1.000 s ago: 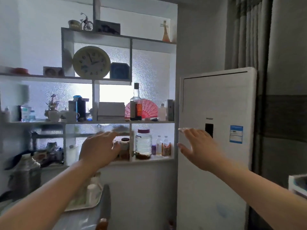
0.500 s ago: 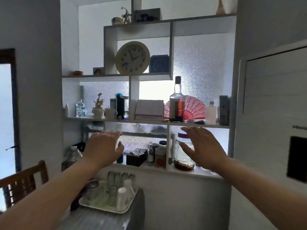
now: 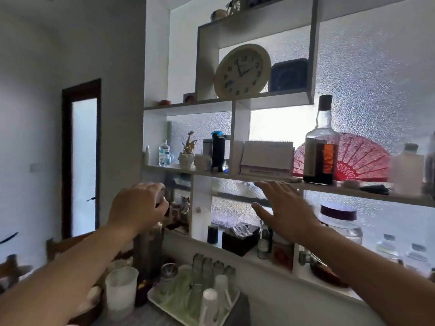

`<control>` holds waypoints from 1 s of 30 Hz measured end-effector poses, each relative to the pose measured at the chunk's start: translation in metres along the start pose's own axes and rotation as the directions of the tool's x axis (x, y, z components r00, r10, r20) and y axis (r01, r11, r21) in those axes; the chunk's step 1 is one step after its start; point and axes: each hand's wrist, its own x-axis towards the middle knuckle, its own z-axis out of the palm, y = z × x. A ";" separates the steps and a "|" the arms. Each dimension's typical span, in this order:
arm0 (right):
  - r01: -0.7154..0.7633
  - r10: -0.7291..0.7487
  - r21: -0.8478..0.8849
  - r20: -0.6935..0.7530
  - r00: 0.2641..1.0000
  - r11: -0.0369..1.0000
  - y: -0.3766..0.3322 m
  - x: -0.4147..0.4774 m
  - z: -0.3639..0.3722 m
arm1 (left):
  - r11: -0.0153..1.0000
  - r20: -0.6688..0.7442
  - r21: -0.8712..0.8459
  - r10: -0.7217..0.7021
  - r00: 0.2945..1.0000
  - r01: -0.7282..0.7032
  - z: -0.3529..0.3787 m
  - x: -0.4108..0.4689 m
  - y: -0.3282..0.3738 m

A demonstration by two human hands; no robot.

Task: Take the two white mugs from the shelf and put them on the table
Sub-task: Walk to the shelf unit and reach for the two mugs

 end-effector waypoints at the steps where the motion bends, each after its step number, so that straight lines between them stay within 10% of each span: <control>1: 0.012 -0.012 0.006 0.001 1.000 1.000 0.005 0.011 0.014 | 1.000 -0.007 0.009 -0.014 1.000 0.014 0.011 0.008 -0.006; 30: 0.112 -0.103 0.349 -0.045 0.994 0.930 0.101 0.311 0.331 | 0.977 -0.040 0.176 -0.115 0.993 0.121 0.267 0.253 -0.068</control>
